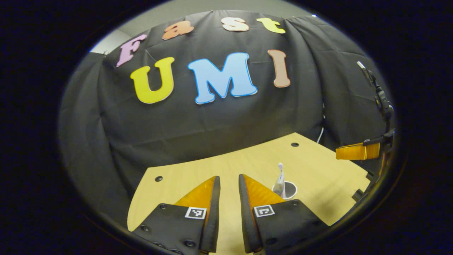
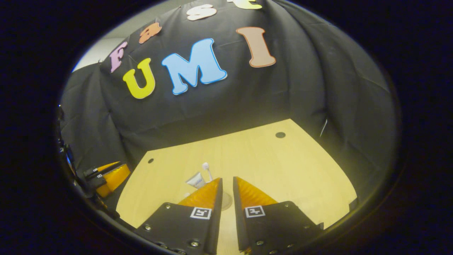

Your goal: Put the toothbrush and toothpaste on the desktop into the cup, then pick up the cup and place it on the coaster on the desktop.

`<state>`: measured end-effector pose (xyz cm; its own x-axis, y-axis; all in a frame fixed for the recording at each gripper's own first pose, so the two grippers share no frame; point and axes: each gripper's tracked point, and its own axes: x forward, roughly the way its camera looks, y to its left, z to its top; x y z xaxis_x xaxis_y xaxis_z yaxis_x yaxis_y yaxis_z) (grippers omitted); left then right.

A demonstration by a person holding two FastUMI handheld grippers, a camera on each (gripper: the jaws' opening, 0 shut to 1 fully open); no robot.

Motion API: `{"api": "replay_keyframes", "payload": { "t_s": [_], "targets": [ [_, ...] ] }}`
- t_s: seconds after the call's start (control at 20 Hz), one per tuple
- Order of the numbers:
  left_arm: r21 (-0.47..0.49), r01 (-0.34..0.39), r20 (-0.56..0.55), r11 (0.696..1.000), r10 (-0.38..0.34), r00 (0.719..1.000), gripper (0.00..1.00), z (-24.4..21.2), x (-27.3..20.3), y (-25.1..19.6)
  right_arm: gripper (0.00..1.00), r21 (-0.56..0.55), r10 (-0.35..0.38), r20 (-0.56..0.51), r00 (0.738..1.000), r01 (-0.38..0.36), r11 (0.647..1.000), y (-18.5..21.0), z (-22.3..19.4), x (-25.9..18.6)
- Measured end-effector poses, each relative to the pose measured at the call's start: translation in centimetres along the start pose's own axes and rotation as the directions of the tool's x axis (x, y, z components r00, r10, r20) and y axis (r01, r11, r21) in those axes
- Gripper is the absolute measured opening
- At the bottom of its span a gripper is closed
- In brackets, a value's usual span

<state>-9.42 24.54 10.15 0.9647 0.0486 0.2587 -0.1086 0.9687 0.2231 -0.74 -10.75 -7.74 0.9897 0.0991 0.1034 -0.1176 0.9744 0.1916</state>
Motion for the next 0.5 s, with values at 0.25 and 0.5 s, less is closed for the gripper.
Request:
{"api": "replay_keyframes", "payload": {
  "t_s": [0.25, 0.5],
  "targets": [
    [-0.129, -0.083, 0.091, 0.988, 0.095, 0.991, 0.35, 2.0, -2.0, 2.1, 0.20, -0.056, 0.048, 0.069, 0.996, -0.044, 0.997, 1.2, 2.1, -0.1],
    [-0.178, -0.150, 0.181, 0.972, 0.182, 0.966, 0.41, 3.2, -4.2, 2.6, 0.20, -0.100, 0.072, 0.147, 0.987, -0.057, 0.993, 2.1, 4.2, 0.0]
  ]
}}
